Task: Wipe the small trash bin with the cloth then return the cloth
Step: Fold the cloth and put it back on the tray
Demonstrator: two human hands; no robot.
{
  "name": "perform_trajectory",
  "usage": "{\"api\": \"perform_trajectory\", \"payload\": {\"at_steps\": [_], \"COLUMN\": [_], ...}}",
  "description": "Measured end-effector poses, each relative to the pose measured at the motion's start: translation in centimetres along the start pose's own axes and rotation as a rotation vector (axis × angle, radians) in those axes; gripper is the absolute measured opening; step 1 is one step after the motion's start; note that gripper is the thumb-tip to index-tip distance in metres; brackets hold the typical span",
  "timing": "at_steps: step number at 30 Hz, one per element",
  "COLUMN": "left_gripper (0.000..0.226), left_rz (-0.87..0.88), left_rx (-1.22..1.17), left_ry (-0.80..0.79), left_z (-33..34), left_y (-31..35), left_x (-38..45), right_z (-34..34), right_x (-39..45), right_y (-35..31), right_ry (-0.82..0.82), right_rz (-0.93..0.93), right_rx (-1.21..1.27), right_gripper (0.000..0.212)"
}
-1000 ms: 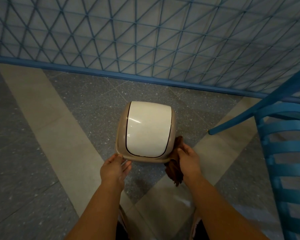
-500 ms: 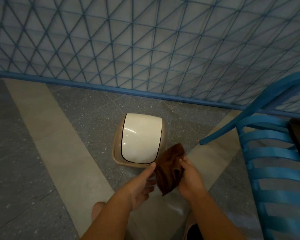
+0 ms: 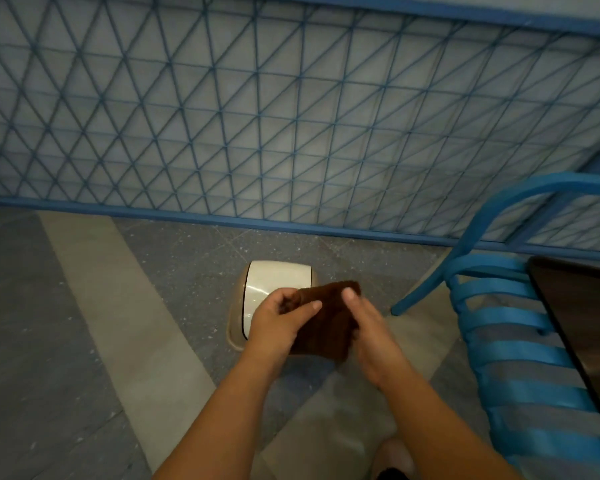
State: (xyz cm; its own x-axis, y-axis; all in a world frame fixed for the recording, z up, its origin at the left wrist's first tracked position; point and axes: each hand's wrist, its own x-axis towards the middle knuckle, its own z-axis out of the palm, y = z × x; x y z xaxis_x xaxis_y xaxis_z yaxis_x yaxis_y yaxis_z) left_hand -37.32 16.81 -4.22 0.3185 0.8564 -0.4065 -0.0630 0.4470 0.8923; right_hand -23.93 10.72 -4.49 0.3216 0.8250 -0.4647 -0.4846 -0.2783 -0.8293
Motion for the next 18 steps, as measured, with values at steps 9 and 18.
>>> {"api": "perform_trajectory", "payload": {"at_steps": [9,18], "left_gripper": [0.026,0.037], "left_rz": [-0.068,-0.17], "left_rx": [-0.186,-0.193], "left_ry": [0.087,-0.081], "left_z": [-0.1,3.2], "left_y": [3.9,5.0], "left_x": [-0.6,-2.7], "right_z": [0.3,-1.7], "right_x": [-1.8,-4.6], "right_y": [-3.0,-9.3], "right_ry": [0.044,0.167], "right_rz": [-0.127,-0.204], "right_rx": [-0.111,-0.203], "right_gripper": [0.013,0.018]}}
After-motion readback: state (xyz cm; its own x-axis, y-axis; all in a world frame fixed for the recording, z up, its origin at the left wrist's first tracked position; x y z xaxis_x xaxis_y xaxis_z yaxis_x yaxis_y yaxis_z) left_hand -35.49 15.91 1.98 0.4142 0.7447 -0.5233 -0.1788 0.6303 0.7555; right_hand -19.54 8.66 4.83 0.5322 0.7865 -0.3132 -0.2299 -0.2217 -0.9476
